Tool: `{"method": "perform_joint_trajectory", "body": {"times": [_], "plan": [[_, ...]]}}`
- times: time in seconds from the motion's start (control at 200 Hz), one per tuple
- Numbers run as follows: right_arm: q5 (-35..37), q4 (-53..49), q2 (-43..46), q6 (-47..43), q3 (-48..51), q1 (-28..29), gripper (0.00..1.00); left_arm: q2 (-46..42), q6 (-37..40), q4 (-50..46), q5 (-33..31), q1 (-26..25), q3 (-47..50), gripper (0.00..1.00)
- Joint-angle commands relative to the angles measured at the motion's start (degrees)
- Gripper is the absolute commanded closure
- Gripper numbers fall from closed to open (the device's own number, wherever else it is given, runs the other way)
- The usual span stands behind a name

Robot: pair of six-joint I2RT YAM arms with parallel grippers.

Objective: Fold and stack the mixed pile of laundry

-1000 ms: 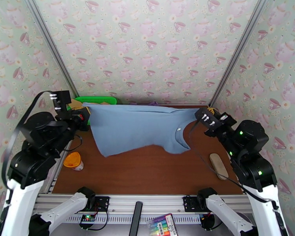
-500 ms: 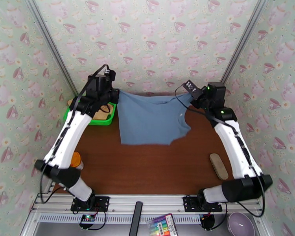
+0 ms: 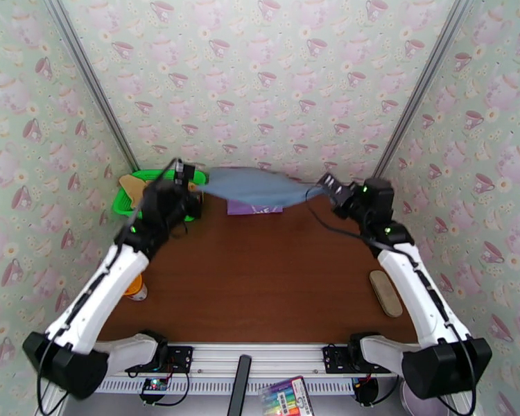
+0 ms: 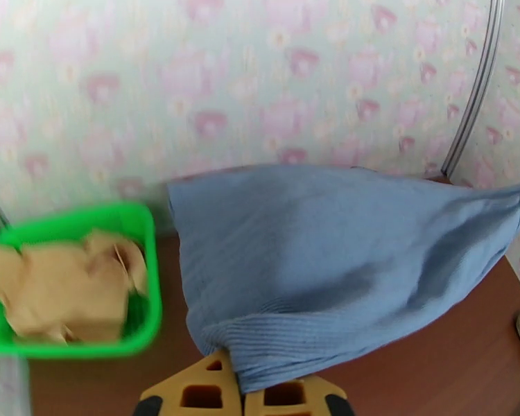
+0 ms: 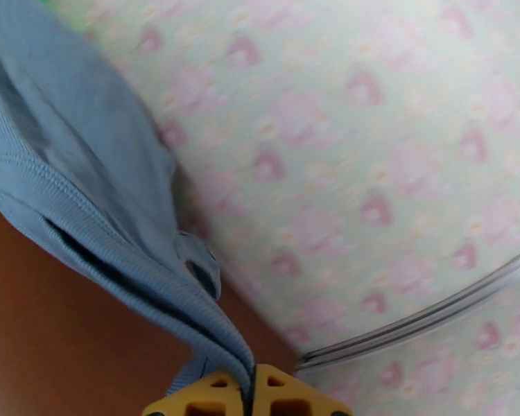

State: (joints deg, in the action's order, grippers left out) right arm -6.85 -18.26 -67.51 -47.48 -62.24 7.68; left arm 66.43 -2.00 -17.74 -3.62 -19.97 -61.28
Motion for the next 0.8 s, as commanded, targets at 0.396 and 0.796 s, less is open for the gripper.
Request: {"method": "perform_joint_trajectory", "body": {"times": [0.396,0.796], "plan": [[18.3,-13.4,-4.5,4.9,17.4,17.0,1.00,-1.1,-25.4,18.1,-10.5,-6.0,38.1,1.00],[29.8,-29.0,0.5,4.8,13.0,18.5,1.00,-12.8,-27.5,8.0,-14.4,-5.7,39.0,1.00]]}}
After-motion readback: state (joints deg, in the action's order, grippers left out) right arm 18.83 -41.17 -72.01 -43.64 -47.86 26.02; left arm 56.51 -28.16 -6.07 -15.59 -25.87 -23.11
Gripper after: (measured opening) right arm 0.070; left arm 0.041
